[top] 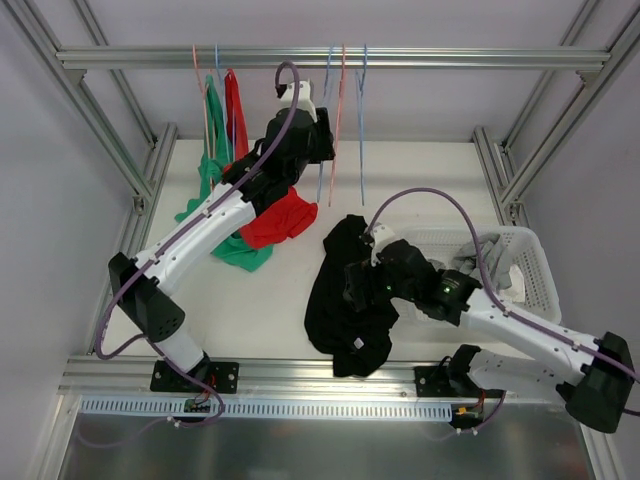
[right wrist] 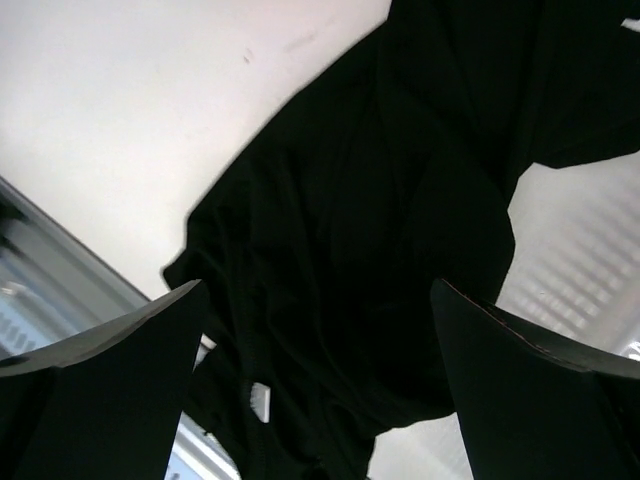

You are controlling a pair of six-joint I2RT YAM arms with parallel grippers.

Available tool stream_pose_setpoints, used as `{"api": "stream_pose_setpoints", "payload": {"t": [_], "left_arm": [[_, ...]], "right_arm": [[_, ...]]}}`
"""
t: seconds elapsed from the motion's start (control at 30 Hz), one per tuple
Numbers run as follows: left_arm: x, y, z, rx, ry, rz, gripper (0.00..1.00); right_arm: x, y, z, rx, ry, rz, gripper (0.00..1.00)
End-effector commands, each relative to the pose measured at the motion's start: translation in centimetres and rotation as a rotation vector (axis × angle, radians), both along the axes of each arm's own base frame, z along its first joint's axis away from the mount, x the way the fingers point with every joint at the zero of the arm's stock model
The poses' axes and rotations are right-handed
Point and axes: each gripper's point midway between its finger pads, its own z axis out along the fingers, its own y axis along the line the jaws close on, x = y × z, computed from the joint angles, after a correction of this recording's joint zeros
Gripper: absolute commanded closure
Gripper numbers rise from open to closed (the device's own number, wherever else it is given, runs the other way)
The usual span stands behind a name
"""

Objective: Remove the tank top from the hanger

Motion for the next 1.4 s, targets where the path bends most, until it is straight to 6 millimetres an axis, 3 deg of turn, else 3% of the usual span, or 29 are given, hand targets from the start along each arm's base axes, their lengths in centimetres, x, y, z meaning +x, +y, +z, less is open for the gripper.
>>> {"api": "stream_pose_setpoints", "payload": {"t": [0.0, 0.13, 0.17, 0.2, 0.23, 0.27, 0.3, 0.37, 0.4, 0.53, 0.63, 0.7, 0.73, 0.77, 0.8, 0.83, 0.87, 0.93, 0.97, 1.03, 1.13, 1.17, 1.2, 1.37], "left_arm": [[-3.1, 3.3, 5.3, -0.108, -0.083, 0.020, 0.42], [-6.6, 6.9, 6.6, -0.098, -0.130, 0.034, 0.23], [-8.4, 8.5, 8.2, -0.121, -0.166, 0.032, 0.07], [-9.1, 9.1, 6.6, -0.100, -0.145, 0.033, 0.01], [-9.9, 9.8, 6.4, -0.102, -0.147, 0.033, 0.01], [-11.9, 11.5, 7.5, -0.136, -0.173, 0.037, 0.01], [-12.5, 11.9, 5.9, -0.122, -0.150, 0.033, 0.01], [-15.1, 13.4, 6.3, -0.156, -0.172, 0.000, 0.01], [-15.6, 13.5, 5.0, -0.141, -0.155, -0.013, 0.01], [-18.0, 15.5, 3.3, -0.085, -0.126, -0.023, 0.01], [-19.6, 16.9, 1.5, -0.029, -0.081, -0.028, 0.01], [-20.8, 17.9, 0.4, -0.018, -0.066, -0.033, 0.01], [-21.2, 18.1, 0.0, -0.013, -0.064, -0.041, 0.01], [-21.9, 18.6, -0.6, -0.007, -0.073, -0.052, 0.01], [-22.3, 18.7, -1.0, 0.001, -0.073, -0.064, 0.01], [-22.9, 18.8, -1.6, 0.009, -0.066, -0.082, 0.01], [-23.6, 19.3, -2.0, 0.012, -0.075, -0.094, 0.01], [-24.3, 19.7, -2.6, 0.023, -0.079, -0.108, 0.01], [-24.7, 20.3, -3.3, 0.039, -0.083, -0.105, 0.01], [-24.8, 21.1, -4.1, 0.051, -0.086, -0.076, 0.01], [-24.7, 22.6, -5.4, 0.042, -0.085, 0.004, 0.01], [-24.6, 23.1, -5.9, 0.049, -0.083, 0.032, 0.01], [-24.5, 23.2, -6.0, 0.051, -0.082, 0.042, 0.01], [-24.4, 23.3, -6.4, 0.061, -0.075, 0.050, 0.01]], "right_arm": [[1.9, 1.2, 1.2, -0.054, -0.076, 0.038, 0.01], [2.9, 1.6, -1.5, -0.165, -0.023, 0.023, 0.00], [3.0, 1.7, -3.2, -0.210, 0.009, 0.023, 0.00], [3.3, 1.6, -3.9, -0.237, 0.016, 0.002, 0.00], [3.5, 1.7, -4.5, -0.260, 0.021, -0.005, 0.01], [3.6, 1.6, -6.1, -0.306, 0.048, -0.009, 0.01], [4.0, 1.7, -6.8, -0.332, 0.045, -0.019, 0.01], [4.5, 2.1, -8.0, -0.377, 0.039, -0.013, 0.01], [4.8, 2.5, -9.2, -0.398, 0.043, -0.009, 0.00], [5.3, 2.9, -11.9, -0.456, 0.051, 0.012, 0.00], [4.9, 3.2, -13.5, -0.462, 0.060, 0.024, 0.12], [4.5, 3.8, -13.9, -0.409, 0.051, 0.051, 0.45], [4.3, 4.3, -13.1, -0.366, 0.033, 0.060, 0.60], [4.2, 4.6, -12.5, -0.337, 0.019, 0.063, 0.91], [4.0, 4.7, -11.9, -0.316, 0.007, 0.069, 1.00], [3.8, 5.0, -11.0, -0.293, -0.013, 0.077, 1.00], [3.7, 5.3, -8.3, -0.235, -0.059, 0.078, 1.00], [3.5, 5.1, -5.3, -0.174, -0.098, 0.068, 1.00], [3.2, 4.5, -2.2, -0.116, -0.134, 0.055, 1.00], [3.1, 3.7, 1.5, -0.053, -0.186, 0.026, 1.00], [2.5, 0.8, 7.7, 0.024, -0.263, -0.042, 1.00], [2.1, -0.6, 8.2, 0.002, -0.251, -0.066, 1.00], [2.2, -2.4, 10.2, 0.016, -0.294, -0.127, 1.00], [1.6, -10.0, 16.7, -0.013, -0.398, -0.328, 1.00]]}}
